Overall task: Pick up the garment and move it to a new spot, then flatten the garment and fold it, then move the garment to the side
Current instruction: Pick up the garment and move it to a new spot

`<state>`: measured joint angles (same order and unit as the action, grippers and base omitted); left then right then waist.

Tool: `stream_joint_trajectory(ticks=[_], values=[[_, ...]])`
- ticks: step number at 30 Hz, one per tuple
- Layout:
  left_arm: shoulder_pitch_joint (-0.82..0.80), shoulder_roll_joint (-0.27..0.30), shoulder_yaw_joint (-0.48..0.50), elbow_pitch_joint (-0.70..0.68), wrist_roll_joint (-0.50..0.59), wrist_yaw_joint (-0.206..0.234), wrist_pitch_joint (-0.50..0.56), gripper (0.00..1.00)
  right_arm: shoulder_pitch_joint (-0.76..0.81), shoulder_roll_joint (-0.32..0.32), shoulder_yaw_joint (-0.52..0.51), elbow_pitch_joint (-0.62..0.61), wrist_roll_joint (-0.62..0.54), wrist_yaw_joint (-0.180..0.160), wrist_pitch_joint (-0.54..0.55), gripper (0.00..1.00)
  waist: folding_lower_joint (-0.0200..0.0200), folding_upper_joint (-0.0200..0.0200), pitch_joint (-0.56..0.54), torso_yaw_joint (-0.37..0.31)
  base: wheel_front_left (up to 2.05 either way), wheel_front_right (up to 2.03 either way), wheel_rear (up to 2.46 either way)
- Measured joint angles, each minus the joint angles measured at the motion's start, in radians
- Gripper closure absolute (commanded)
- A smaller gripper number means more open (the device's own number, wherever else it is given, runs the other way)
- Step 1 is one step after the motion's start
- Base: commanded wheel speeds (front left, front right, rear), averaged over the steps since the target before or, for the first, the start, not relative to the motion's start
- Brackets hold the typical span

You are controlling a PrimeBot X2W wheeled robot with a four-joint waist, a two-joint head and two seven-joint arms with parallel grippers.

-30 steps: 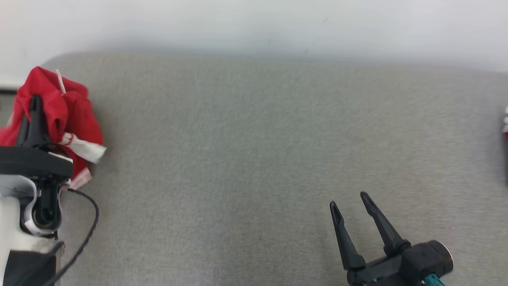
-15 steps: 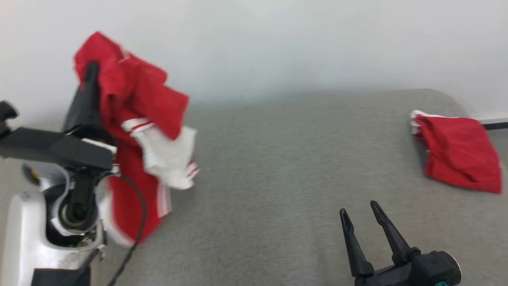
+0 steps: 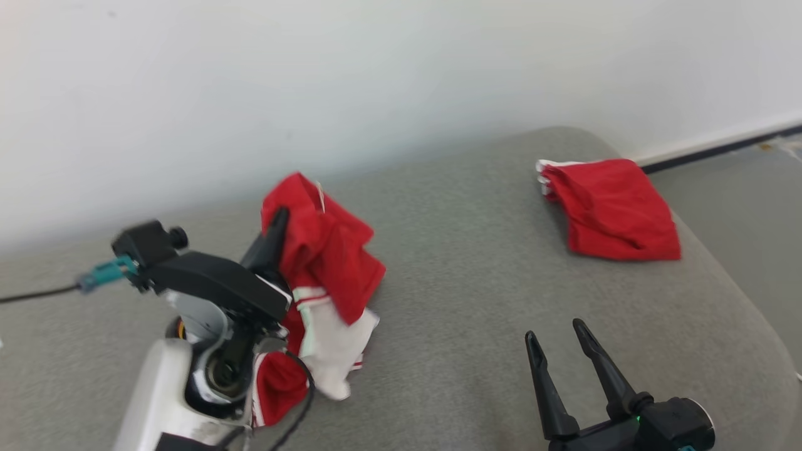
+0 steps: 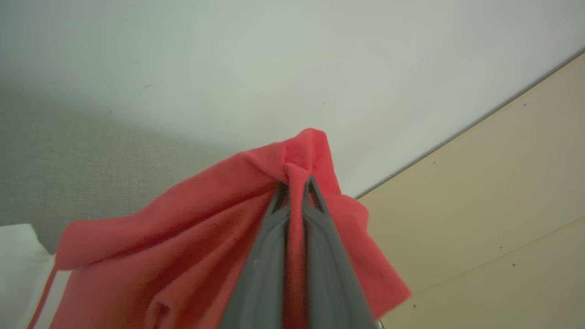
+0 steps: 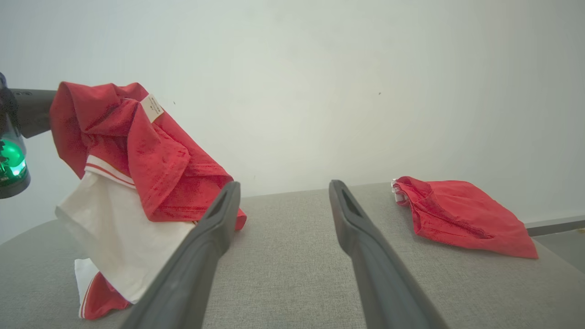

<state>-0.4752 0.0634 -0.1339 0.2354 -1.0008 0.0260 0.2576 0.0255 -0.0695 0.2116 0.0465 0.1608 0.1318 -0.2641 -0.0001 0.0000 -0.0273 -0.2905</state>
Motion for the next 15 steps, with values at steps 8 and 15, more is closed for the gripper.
stream_joint_trajectory(ticks=[8, 15], values=[[-0.045, -0.002, -0.078, 0.261, 0.120, -0.063, -0.166, 1.00, -0.006, 0.005, 0.008, -0.005, -0.002, 0.000, 0.000, 0.00, 0.0001, 0.0001, 0.048, -0.072, 0.00, 0.00, 0.00], [-0.105, -0.001, -0.116, 0.435, 0.178, -0.120, -0.316, 1.00, -0.014, 0.012, 0.007, -0.011, -0.013, 0.000, 0.000, 0.00, 0.0002, 0.0001, 0.113, -0.095, 0.00, 0.00, 0.00]])
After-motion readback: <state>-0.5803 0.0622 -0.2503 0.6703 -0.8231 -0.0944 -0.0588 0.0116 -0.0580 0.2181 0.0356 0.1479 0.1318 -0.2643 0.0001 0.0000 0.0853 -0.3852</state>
